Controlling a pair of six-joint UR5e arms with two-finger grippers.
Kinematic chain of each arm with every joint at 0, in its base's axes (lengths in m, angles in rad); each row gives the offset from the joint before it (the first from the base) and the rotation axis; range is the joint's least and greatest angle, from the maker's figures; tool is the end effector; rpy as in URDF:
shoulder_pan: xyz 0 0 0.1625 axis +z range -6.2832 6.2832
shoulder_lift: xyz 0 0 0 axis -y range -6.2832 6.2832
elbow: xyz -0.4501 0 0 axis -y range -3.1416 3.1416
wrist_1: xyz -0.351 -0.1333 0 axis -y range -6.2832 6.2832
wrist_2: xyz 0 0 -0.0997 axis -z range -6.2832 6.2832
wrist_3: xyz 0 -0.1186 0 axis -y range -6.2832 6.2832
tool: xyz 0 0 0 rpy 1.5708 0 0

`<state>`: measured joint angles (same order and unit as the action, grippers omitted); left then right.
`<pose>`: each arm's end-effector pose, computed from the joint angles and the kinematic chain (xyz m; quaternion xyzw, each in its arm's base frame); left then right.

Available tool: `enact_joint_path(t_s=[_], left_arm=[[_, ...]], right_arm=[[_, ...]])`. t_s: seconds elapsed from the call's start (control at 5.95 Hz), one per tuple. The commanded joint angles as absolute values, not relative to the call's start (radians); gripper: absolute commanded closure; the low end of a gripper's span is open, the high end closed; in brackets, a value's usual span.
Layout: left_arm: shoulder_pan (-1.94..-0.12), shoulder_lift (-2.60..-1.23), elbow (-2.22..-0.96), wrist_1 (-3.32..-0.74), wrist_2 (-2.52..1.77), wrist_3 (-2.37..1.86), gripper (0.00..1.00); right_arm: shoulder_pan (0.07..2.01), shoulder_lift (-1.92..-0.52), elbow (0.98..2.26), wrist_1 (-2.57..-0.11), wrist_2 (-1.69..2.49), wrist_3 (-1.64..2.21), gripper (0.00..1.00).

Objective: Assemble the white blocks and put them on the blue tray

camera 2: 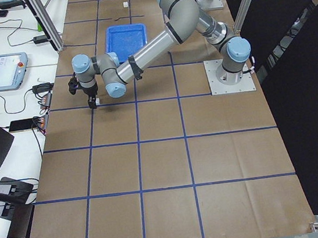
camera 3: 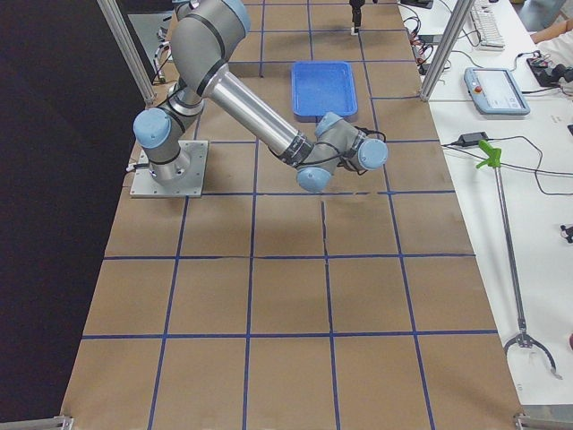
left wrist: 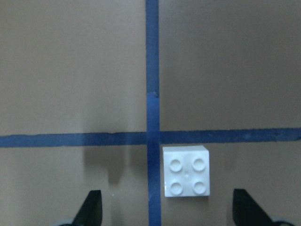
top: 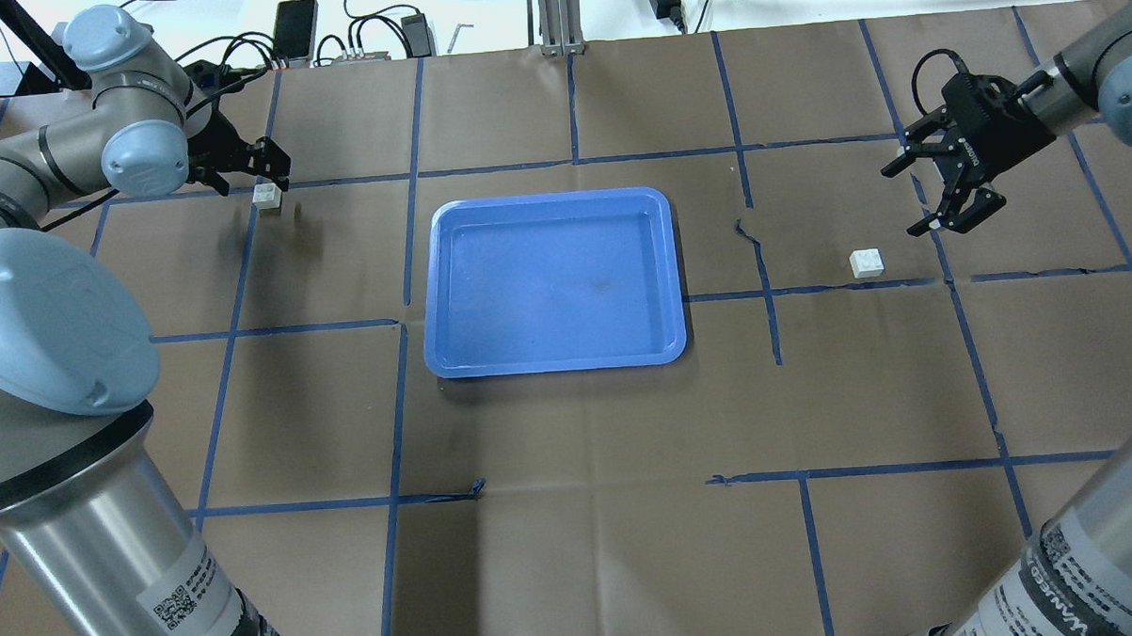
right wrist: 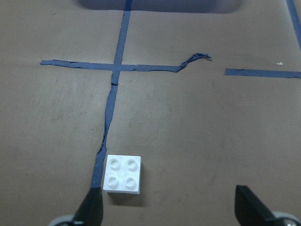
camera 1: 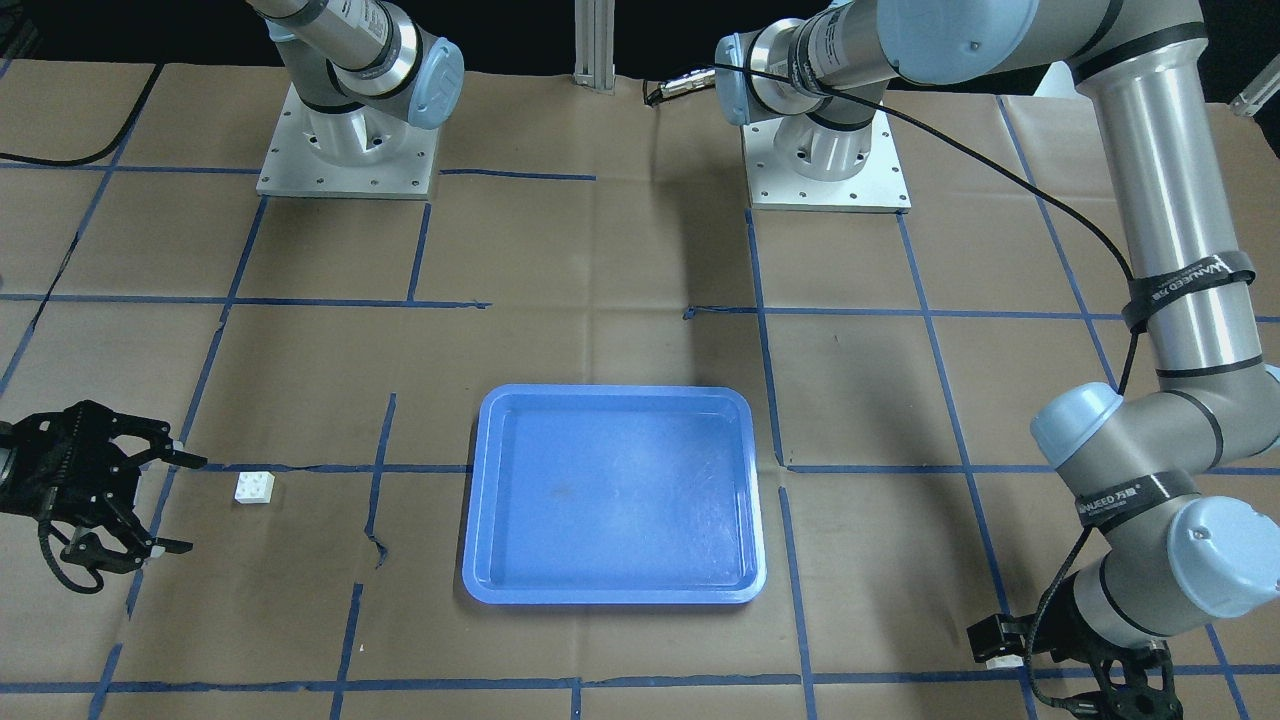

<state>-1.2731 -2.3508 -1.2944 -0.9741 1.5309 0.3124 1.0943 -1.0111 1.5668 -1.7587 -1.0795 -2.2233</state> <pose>0.0834 -0.7424 0.2044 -0.0083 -0.9987 0.0504 0.0050 -0.1036 -0.6134 0.2253 -0.7024 0.6465 -0.1944 0.2254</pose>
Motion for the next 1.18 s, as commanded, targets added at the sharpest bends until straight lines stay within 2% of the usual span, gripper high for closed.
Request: enact_joint_path(t_s=[0.0, 0.17, 0.34, 0.5, 0.67, 0.84, 1.01], left_arm=[[-1.281, -2.364, -1.293, -0.976, 1.531, 0.31, 0.17], [-1.281, -2.365, -1.293, -0.974, 1.532, 0.31, 0.42], [-1.281, -2.365, -1.295, -0.976, 1.532, 0.314, 0.59], [-1.281, -2.364, -1.287, -0.977, 1.531, 0.322, 0.81], [-1.281, -2.362, -1.289, -0.979, 1.531, 0.328, 0.96], [-1.284, -2.349, -1.296, -0.985, 1.529, 0.334, 0.96], [-1.334, -2.308, -1.321, -1.021, 1.531, 0.339, 0.96]], right_arm=[[1.094, -1.009, 1.644, -1.813, -1.081, -2.217, 0.0], [1.094, -1.009, 1.647, -1.815, -1.081, -2.22, 0.0], [1.094, -0.997, 1.651, -1.815, -1.084, -2.23, 0.0], [1.094, -0.999, 1.67, -1.815, -1.097, -2.229, 0.0], [1.094, -1.0, 1.684, -1.816, -1.095, -2.223, 0.0], [1.094, -1.0, 1.686, -1.816, -1.094, -2.221, 0.0], [1.094, -1.0, 1.684, -1.816, -1.095, -2.218, 0.05]])
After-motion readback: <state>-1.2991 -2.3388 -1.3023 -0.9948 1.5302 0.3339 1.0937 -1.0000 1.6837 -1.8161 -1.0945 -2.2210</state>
